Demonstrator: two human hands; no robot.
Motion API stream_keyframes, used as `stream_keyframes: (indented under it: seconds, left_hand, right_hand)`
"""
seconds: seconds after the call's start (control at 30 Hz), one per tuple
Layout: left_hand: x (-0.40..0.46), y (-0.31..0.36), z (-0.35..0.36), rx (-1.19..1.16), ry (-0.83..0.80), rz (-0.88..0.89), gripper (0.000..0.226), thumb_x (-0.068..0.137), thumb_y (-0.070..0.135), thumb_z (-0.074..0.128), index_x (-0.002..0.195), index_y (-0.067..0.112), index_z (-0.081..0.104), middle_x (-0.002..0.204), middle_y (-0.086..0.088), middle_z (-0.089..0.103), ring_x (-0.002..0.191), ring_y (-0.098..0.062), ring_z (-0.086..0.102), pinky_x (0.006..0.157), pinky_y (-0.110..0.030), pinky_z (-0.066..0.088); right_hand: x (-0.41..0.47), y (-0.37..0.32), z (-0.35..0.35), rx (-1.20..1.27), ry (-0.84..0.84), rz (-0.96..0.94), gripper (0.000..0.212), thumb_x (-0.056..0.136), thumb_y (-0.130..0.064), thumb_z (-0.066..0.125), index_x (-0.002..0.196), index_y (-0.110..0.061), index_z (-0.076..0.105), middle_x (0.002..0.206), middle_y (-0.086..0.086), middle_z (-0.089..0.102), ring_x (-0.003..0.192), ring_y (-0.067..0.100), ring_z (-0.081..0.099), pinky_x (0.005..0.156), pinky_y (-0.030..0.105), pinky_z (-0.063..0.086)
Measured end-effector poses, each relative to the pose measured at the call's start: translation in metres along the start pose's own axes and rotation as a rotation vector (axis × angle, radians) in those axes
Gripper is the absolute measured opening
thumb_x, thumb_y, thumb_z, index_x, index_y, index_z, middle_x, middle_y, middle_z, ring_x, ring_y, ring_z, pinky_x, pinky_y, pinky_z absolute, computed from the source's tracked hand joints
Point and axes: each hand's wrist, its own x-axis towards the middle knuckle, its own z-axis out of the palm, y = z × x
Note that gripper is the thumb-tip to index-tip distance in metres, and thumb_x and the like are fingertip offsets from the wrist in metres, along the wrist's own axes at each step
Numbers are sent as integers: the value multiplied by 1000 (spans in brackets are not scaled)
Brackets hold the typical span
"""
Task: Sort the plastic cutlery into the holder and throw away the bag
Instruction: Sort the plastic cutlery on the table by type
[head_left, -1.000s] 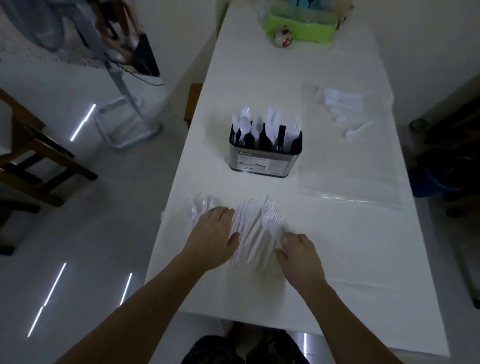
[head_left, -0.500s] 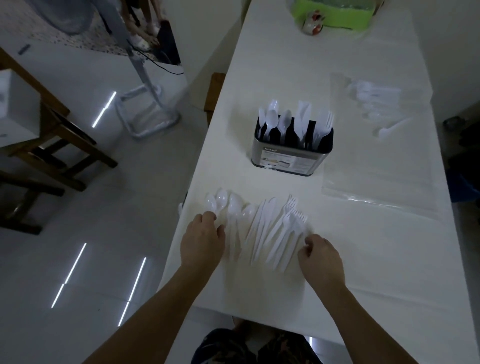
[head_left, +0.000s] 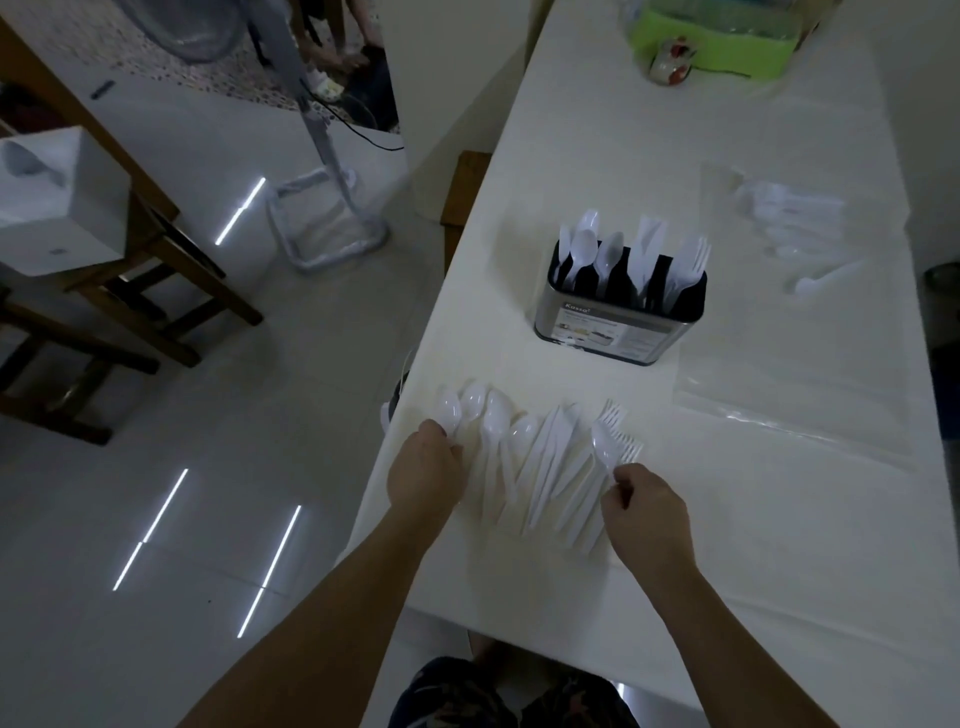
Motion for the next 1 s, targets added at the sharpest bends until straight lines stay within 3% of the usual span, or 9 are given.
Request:
stream_keyframes:
  seconds: [0.2, 0.37, 0.5, 0.6, 0.67, 0.77, 0.83, 1.0]
  left_hand:
    - [3, 0, -6, -152, -9, -46, 11, 95, 24, 53, 96, 15, 59, 78, 4, 60, 74, -17, 59, 67, -30, 48]
    - [-2, 3, -10, -201, 174, 68, 16, 99, 17, 44, 96, 14, 59, 84, 1, 62, 74, -16, 57, 68, -31, 46]
    - [-14, 20, -12, -640, -52, -60, 17, 95, 13, 43, 93, 13, 60, 81, -4, 63, 70, -19, 61, 63, -36, 52]
    - [-27, 28, -10, -863, -240, -137, 21, 94, 23, 54, 88, 6, 64, 76, -9, 61, 59, -19, 53, 51, -29, 44]
    - [-31, 28, -12, -878, -280, -111, 28, 94, 28, 58, 86, 2, 65, 68, -10, 59, 55, -19, 51, 49, -28, 42]
    - [-31, 21, -12, -838, -284, -61, 34, 93, 31, 60, 79, 0, 65, 59, -9, 56, 52, -19, 51, 48, -28, 42]
    - [-28, 14, -13, -808, -271, -60, 34, 93, 30, 60, 78, 0, 65, 56, -7, 55, 50, -18, 51, 46, -28, 40]
    - [-15, 1, -21, -665, -101, -95, 28, 97, 27, 51, 80, 7, 61, 71, -2, 66, 63, -18, 59, 56, -27, 43]
  right_hand:
    - [0, -6, 3, 0, -12, -13, 17, 89, -15, 54, 101, -14, 66, 81, 3, 65, 70, 19, 59, 64, 26, 43]
    - [-3, -14, 3, 36, -17, -11, 19, 89, -14, 53, 102, -13, 68, 84, 5, 67, 76, 23, 63, 68, 30, 50]
    - [-9, -36, 9, 138, -33, -43, 26, 93, -16, 55, 115, -15, 69, 101, 2, 71, 90, 18, 65, 75, 17, 43]
    - [-16, -63, 21, 306, -100, -61, 27, 95, -18, 58, 120, -18, 68, 106, -8, 68, 91, 3, 59, 77, 1, 41]
    - [-20, -77, 31, 395, -125, -53, 25, 94, -18, 60, 117, -20, 68, 104, -10, 68, 90, 0, 60, 81, 4, 44]
    - [-25, -92, 42, 461, -124, -48, 15, 93, -20, 61, 105, -22, 70, 92, -12, 68, 81, -6, 61, 67, 2, 43]
    - [-27, -99, 47, 467, -133, -68, 12, 94, -21, 61, 101, -21, 70, 88, -11, 69, 79, -5, 62, 65, 5, 46]
    - [-27, -97, 58, 247, -44, -106, 12, 95, -25, 57, 97, -22, 68, 83, -12, 65, 76, 4, 61, 69, 14, 48]
